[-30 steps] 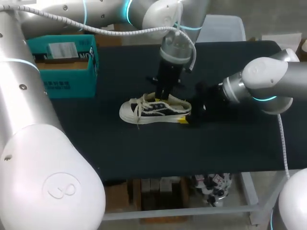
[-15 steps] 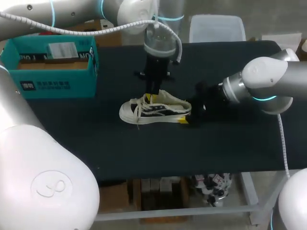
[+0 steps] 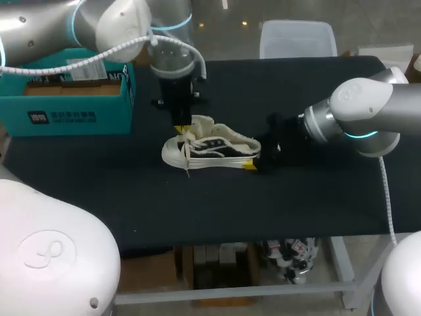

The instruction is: Open the shoe tongue, take the insole out of the shoe, put the insole back into the shoe, and pack the shoe into the shoebox

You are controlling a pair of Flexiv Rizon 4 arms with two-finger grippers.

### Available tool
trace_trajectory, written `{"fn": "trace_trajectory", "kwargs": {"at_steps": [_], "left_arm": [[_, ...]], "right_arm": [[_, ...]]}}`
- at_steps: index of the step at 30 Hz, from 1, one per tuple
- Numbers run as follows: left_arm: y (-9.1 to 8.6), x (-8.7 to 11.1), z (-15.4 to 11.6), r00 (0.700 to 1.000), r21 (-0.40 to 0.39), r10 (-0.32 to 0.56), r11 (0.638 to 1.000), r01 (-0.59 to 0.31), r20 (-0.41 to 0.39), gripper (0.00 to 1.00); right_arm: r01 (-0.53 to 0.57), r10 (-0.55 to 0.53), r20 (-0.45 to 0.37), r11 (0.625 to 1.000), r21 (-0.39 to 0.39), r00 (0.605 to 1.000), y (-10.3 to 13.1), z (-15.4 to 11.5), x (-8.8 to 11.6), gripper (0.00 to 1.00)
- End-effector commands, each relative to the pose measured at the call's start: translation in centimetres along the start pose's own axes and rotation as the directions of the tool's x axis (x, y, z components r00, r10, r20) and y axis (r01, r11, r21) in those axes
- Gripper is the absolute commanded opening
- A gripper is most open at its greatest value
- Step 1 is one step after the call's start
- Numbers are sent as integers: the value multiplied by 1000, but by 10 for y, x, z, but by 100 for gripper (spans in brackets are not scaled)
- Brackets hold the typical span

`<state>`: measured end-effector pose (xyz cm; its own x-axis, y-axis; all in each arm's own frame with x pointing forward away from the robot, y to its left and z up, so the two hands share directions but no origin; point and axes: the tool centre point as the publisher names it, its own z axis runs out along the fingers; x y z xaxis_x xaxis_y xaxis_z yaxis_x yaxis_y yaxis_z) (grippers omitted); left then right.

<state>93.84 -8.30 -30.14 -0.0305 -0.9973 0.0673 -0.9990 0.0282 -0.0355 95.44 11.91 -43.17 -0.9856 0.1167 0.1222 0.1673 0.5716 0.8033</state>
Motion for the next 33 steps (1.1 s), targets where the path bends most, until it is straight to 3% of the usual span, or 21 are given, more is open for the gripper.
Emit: {"fn": "trace_trajectory", "kwargs": {"at_steps": [1,10,11,15,16,21,23,24,27,28,29,31,33], "left_arm": [[0,-20,-2,960,2,18,1000,-18,-280,0],[2,-10,-7,935,-3,127,991,-136,-331,2],[2,-8,-9,932,4,155,987,-162,-328,20],[4,-1,-15,923,12,218,974,-226,-318,48],[5,1,-19,921,15,236,970,-243,-310,59],[10,8,-36,898,58,337,941,-334,-283,78],[10,10,-44,877,72,390,920,-386,-279,79],[9,12,-47,870,82,411,911,-404,-273,73],[6,16,-55,818,101,502,863,-495,-279,37],[5,17,-56,799,99,532,844,-527,-280,13],[3,19,-58,772,106,572,817,-567,-277,0],[0,21,-62,725,117,632,770,-627,-273,0],[-3,23,-64,650,135,712,695,-706,-267,0]], "right_arm": [[0,0,-4,1000,1,1000,-10,2,-1,0],[0,0,-4,1000,1,1000,-10,2,-1,0],[0,0,-4,1000,1,1000,-10,2,-1,0],[0,0,-4,1000,1,1000,-10,2,-1,0],[0,0,-4,1000,1,1000,-10,2,-1,0],[0,0,-4,1000,1,1000,-10,2,-1,0],[0,0,-4,1000,1,1000,-10,2,-1,0],[0,0,-4,1000,1,1000,-10,2,-1,0],[0,0,-4,1000,1,1000,-10,2,-1,0],[0,0,-4,1000,1,1000,-10,2,-1,0],[0,0,-4,1000,1,1000,-10,2,-1,0],[0,0,-4,1000,1,1000,-10,2,-1,0],[0,0,-4,1000,1,1000,-10,2,-1,0]]}}
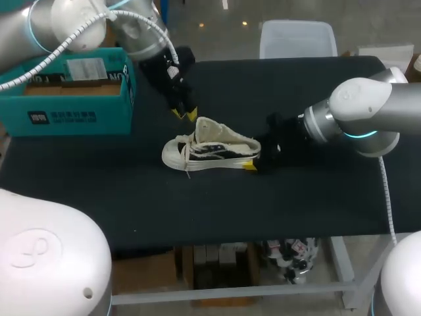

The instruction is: Open the shoe tongue, take the insole out of the shoe, put the insole back into the shoe, and pack the shoe into the shoebox

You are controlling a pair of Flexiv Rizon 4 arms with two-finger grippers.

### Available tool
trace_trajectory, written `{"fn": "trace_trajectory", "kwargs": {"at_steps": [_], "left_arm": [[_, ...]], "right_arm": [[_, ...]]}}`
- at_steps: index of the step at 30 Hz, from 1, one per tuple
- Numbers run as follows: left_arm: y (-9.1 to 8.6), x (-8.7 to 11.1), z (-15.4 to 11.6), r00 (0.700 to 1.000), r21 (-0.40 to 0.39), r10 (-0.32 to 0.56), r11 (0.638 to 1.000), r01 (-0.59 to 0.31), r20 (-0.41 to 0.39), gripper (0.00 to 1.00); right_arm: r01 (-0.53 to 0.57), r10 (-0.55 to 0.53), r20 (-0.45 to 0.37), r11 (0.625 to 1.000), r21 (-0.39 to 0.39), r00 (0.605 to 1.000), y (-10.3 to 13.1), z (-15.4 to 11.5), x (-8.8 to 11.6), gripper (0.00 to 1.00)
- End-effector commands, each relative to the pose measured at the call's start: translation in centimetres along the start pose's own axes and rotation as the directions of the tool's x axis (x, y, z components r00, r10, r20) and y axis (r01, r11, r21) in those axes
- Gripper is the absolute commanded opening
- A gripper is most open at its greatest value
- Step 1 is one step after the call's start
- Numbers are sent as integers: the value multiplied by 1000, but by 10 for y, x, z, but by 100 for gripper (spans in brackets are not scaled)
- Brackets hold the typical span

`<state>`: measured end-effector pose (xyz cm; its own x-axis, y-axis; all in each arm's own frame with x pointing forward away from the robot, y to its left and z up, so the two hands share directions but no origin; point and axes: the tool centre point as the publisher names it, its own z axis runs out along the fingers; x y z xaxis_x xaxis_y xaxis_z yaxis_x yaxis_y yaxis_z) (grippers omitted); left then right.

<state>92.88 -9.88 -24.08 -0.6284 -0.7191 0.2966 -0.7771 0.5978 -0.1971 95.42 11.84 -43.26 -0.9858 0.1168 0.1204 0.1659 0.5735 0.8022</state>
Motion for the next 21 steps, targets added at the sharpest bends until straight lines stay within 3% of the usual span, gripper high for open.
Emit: {"fn": "trace_trajectory", "kwargs": {"at_steps": [1,3,4,5,6,7,8,10,11,21], "left_arm": [[-13,-3,-5,981,-47,193,980,-195,-36,0],[-15,-3,-6,950,-64,307,948,-310,-54,0],[-15,-2,-6,905,-79,418,902,-423,-73,0],[-13,-1,-6,846,-108,525,839,-533,-99,0],[-12,0,-7,762,-131,635,751,-648,-127,0],[-12,2,-8,679,-182,718,655,-733,-149,0],[-14,5,-9,614,-193,777,586,-787,-143,0],[-26,17,-15,548,-208,814,512,-834,-194,0],[-35,24,-20,604,-192,775,574,-796,-186,0],[-35,24,-20,604,-192,775,574,-796,-186,0]], "right_arm": [[-1,1,-5,1000,-2,1000,-9,2,-1,0],[-1,1,-5,1000,-2,1000,-9,2,-1,0],[-1,1,-5,1000,-2,1000,-9,2,-1,0],[-1,1,-5,1000,-2,1000,-9,2,-1,0],[-1,1,-5,1000,-2,1000,-9,2,-1,0],[-1,1,-5,1000,-2,1000,-9,2,-1,0],[-1,1,-5,1000,-2,1000,-9,2,-1,0],[-1,1,-5,1000,-2,1000,-9,2,-1,0],[-1,1,-5,1000,-2,1000,-9,2,-1,0],[-1,1,-5,1000,-2,1000,-9,2,-1,0]]}}
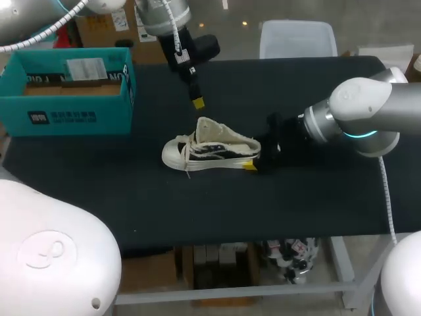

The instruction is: Open the shoe tongue, take the insole out of the shoe, put the insole back into the shoe, and pack the shoe into the shoebox

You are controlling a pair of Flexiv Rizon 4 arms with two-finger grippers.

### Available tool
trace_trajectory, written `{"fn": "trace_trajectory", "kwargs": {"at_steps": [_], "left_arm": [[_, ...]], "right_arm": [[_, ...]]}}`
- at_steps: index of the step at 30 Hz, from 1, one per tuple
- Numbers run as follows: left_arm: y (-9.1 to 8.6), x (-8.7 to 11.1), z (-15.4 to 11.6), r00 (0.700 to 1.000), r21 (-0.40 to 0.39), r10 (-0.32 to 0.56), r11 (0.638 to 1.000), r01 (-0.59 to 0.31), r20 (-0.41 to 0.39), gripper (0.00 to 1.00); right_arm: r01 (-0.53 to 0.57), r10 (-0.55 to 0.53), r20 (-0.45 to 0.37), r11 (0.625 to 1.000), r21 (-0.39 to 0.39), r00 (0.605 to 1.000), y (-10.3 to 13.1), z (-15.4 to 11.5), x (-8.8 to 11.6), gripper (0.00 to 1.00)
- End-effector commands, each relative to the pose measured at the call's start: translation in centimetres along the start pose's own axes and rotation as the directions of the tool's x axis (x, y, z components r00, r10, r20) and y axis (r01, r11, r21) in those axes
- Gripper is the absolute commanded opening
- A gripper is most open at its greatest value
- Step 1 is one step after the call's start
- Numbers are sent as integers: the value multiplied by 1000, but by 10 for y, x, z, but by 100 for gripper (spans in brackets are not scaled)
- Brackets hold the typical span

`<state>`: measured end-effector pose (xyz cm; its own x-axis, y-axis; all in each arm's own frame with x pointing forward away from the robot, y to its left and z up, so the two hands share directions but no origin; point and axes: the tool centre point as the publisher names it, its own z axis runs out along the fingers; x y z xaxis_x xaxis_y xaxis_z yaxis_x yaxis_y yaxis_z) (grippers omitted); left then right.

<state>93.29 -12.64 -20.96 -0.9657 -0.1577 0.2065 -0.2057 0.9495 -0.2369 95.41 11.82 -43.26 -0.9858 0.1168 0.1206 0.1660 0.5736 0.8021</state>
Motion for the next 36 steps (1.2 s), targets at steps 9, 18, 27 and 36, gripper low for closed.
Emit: {"fn": "trace_trajectory", "kwargs": {"at_steps": [9,18,27,36], "left_arm": [[-16,-14,32,956,-152,281,944,-291,-85,0],[-17,-15,60,959,-169,275,945,-282,-62,0],[-14,-25,98,941,-162,332,927,-338,-63,0],[-7,-31,128,931,-158,364,918,-364,-30,0]], "right_arm": [[-1,1,-5,1000,-2,1000,-9,2,-2,0],[-1,1,-5,1000,-2,1000,-9,2,-2,0],[-1,1,-5,1000,-2,1000,-9,2,-2,0],[-1,1,-5,1000,-2,1000,-9,2,-2,0]]}}
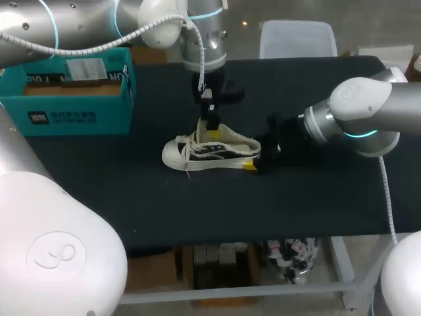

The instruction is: Open the shoe tongue, take the insole out of the shoe, put the insole back into the shoe, and pack the shoe into the shoebox

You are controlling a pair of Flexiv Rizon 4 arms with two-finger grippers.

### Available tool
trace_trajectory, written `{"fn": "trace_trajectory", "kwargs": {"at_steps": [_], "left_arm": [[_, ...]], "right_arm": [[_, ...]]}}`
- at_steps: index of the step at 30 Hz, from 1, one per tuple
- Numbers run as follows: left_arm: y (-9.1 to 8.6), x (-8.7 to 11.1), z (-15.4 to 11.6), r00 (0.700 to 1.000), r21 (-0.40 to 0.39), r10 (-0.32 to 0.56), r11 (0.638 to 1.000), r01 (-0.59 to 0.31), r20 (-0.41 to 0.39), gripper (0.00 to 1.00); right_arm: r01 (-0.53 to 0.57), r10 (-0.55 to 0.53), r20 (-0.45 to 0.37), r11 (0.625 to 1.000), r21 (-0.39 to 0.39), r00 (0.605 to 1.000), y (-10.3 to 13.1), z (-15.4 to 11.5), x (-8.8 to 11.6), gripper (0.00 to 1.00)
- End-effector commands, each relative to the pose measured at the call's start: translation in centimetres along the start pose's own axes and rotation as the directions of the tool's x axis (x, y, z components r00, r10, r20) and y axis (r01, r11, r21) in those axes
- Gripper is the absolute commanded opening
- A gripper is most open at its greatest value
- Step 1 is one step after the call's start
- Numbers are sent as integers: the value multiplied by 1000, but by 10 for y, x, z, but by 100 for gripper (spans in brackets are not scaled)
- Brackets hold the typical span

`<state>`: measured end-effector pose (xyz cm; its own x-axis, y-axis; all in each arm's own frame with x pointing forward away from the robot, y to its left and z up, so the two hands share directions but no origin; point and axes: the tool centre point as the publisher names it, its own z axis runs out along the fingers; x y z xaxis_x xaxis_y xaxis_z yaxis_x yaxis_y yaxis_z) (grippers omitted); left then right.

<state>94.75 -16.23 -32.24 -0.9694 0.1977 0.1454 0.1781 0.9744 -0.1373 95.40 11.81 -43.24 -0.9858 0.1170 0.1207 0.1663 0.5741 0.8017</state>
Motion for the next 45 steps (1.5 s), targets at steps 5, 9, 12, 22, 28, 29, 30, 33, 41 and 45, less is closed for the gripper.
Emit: {"fn": "trace_trajectory", "kwargs": {"at_steps": [5,9,12,22,28,29,30,33,41,45], "left_arm": [[-1,0,26,1000,-10,21,1000,-21,11,0],[0,-1,35,999,-14,32,999,-33,-2,0],[1,-1,40,999,-3,39,999,-39,-28,0],[3,0,63,998,-26,38,999,-40,-53,0],[4,0,76,999,-36,18,999,-20,-47,0],[4,0,79,999,-36,14,999,-16,-45,0],[4,0,81,999,-34,10,999,-12,-45,0],[4,0,88,999,-27,-11,1000,10,-41,0],[5,4,101,1000,-41,-22,999,22,0,0],[5,6,108,999,-52,-19,998,20,30,0]], "right_arm": [[-1,1,-5,1000,-2,1000,-9,3,-2,0],[-1,1,-5,1000,-2,1000,-9,3,-2,0],[-1,1,-5,1000,-2,1000,-9,3,-2,0],[-1,1,-5,1000,-2,1000,-9,3,-2,0],[-1,1,-5,1000,-2,1000,-9,3,-2,0],[-1,1,-5,1000,-2,1000,-9,3,-2,0],[-1,1,-5,1000,-2,1000,-9,3,-2,0],[-1,1,-5,1000,-2,1000,-9,3,-2,0],[-1,1,-5,1000,-2,1000,-9,3,-2,0],[-1,1,-5,1000,-2,1000,-9,3,-2,0]]}}
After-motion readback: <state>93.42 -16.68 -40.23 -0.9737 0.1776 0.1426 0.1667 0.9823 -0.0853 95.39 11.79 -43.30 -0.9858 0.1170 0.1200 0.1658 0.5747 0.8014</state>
